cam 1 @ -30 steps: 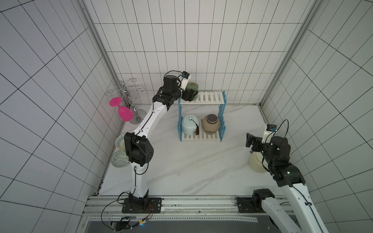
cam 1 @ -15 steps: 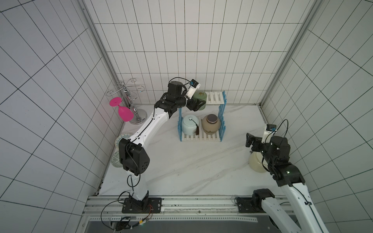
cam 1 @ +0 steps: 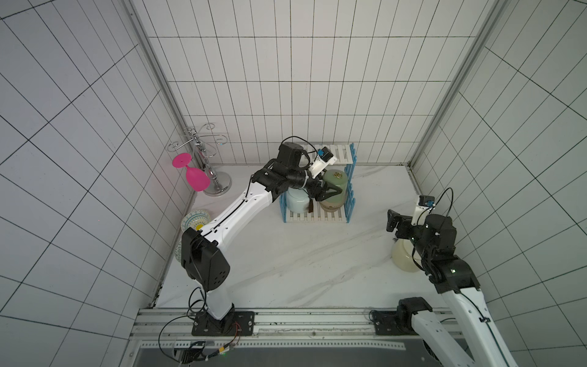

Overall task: Remove the tea canisters from the shelf
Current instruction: Pick up the tea canister from the shelf, then place the tea canister at the center of the board.

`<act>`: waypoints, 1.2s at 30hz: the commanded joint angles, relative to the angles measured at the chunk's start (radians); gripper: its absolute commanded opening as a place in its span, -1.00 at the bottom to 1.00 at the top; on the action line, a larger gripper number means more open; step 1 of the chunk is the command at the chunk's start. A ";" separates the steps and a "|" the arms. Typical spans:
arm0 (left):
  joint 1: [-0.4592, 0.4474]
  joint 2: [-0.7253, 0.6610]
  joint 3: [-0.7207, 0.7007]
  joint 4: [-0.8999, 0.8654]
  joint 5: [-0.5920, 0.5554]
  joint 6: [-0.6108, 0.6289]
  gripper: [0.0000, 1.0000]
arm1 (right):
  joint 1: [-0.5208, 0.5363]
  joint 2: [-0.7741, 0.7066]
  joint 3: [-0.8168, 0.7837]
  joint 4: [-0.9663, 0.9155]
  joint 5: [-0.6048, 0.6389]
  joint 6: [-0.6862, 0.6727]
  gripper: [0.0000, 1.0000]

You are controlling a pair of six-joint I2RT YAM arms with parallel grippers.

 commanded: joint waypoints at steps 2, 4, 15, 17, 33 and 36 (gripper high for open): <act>-0.067 -0.033 -0.045 -0.001 0.083 0.152 0.15 | 0.001 -0.027 -0.015 0.001 0.010 -0.014 0.99; -0.100 -0.025 -0.077 -0.004 0.080 0.202 0.15 | 0.000 -0.043 -0.015 -0.002 0.012 -0.016 0.99; -0.203 0.080 -0.173 0.139 0.082 0.299 0.14 | 0.001 -0.098 -0.023 0.003 0.059 -0.031 0.99; -0.212 0.107 -0.177 0.179 0.075 0.296 0.14 | 0.001 -0.103 -0.025 0.002 0.070 -0.029 0.99; -0.269 0.265 -0.382 0.835 -0.025 -0.020 0.14 | -0.002 -0.121 -0.034 0.026 0.158 -0.034 0.99; -0.283 0.284 -0.418 0.886 -0.057 0.023 0.14 | -0.002 -0.124 -0.034 0.023 0.162 -0.035 0.99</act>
